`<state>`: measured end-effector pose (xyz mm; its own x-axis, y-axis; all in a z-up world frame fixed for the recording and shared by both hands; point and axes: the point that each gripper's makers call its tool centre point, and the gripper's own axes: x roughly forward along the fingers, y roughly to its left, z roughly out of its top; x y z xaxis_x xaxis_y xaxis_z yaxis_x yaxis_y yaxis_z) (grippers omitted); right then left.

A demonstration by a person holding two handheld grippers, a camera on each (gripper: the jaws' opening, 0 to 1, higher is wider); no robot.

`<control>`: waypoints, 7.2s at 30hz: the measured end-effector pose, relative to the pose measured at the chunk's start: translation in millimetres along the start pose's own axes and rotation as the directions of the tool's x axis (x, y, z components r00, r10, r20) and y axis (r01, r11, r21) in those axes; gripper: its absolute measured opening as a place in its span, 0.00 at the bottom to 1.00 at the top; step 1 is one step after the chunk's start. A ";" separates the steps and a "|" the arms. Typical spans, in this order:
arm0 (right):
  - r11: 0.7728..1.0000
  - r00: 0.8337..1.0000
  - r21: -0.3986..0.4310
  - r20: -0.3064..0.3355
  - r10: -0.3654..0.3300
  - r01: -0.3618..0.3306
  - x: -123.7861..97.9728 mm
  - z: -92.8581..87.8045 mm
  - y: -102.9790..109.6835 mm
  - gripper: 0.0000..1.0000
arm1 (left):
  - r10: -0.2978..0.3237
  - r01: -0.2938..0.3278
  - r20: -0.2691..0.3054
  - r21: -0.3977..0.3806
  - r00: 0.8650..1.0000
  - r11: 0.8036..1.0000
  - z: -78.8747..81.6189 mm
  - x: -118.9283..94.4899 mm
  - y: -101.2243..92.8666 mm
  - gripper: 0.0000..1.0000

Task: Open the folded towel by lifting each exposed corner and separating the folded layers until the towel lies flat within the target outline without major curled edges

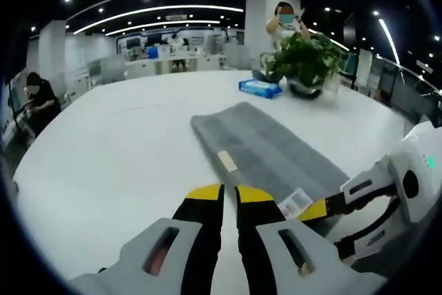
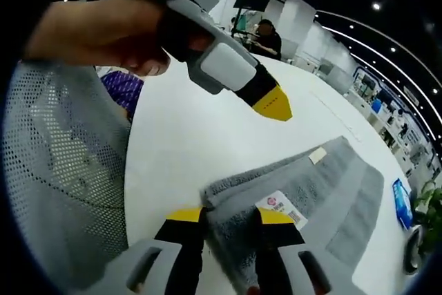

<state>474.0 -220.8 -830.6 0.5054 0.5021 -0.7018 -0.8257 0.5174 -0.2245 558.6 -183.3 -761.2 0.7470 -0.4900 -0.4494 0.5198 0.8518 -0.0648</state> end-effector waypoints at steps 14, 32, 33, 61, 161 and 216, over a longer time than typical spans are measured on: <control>0.994 0.999 0.106 0.039 0.032 -0.036 -10.0 3.7 -4.3 0.10 | -0.024 0.026 -0.054 0.048 0.998 0.999 -11.7 3.8 -7.9 0.05; 0.950 0.993 0.299 0.098 0.059 -0.086 -23.4 3.3 -17.0 0.04 | -0.073 0.089 -0.162 0.091 0.984 0.992 -34.8 9.2 -22.6 0.05; 0.942 0.992 0.323 0.107 0.061 -0.093 -24.3 4.3 -17.6 0.04 | -0.073 0.090 -0.169 0.097 0.983 0.991 -36.3 9.6 -22.8 0.05; 0.870 0.990 0.493 0.102 -0.092 0.030 -56.3 -17.1 -71.2 0.03 | -0.115 0.163 -0.308 0.136 0.944 0.977 -71.6 12.9 -36.9 0.04; 0.709 0.957 0.661 -0.052 -0.285 0.247 -138.6 -158.3 -157.3 0.29 | -0.182 0.238 -0.234 0.242 0.955 0.940 -14.7 70.3 -63.4 0.04; 0.712 0.950 0.636 -0.123 -0.288 0.299 -128.2 -186.6 -144.7 0.05 | -0.040 0.065 -0.164 0.153 0.986 0.986 -42.8 66.0 -16.5 0.00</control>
<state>482.0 -489.4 -834.3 0.6872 0.2422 -0.6849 -0.2775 0.9588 0.0607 581.6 -221.8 -827.9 0.6474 -0.4865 -0.5866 0.6248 0.7796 0.0429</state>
